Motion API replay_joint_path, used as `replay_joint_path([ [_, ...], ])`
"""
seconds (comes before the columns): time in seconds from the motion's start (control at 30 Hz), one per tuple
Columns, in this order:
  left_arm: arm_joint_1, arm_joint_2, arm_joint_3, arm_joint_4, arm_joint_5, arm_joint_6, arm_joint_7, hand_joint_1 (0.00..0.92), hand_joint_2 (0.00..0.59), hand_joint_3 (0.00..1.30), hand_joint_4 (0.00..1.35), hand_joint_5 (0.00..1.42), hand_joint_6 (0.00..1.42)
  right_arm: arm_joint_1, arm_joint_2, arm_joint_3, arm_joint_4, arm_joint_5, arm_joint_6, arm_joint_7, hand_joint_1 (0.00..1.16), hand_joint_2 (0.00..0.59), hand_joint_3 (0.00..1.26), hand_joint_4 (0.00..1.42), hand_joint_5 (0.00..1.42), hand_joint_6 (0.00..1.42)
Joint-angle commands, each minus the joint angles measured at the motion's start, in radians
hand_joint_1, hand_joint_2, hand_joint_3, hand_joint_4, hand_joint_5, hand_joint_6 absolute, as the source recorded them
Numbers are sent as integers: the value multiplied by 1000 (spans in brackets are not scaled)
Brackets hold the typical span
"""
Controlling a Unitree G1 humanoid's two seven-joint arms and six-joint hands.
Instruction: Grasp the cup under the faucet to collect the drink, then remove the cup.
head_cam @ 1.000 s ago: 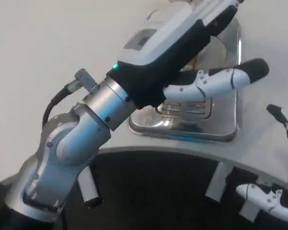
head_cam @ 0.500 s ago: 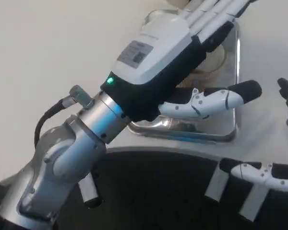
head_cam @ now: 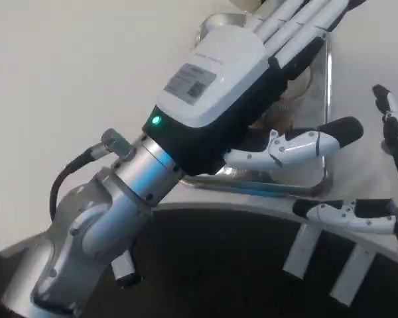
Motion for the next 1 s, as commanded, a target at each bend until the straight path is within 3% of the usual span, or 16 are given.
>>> replay_joint_path([
  [0.03,38,-3,-26,0,31,-3,-12,0,252,0,0,0,0,-24,37,37,60,10,3,-64,1022,0,0,0,0,81],
  [0.27,37,-2,-25,14,24,-15,-6,0,253,0,0,0,0,-58,69,63,120,21,7,-127,884,0,0,0,0,81],
  [0.5,34,6,-16,30,21,-24,4,0,255,0,0,0,0,-109,61,63,173,46,3,-154,782,0,0,0,0,90],
  [0.7,32,12,-12,39,19,-29,9,0,254,0,0,0,0,-167,45,65,232,58,-9,-174,776,0,0,0,0,94],
  [1.0,22,18,27,43,-3,-19,18,0,260,0,0,0,0,-250,16,73,319,87,-24,-187,857,0,0,1,0,95],
])
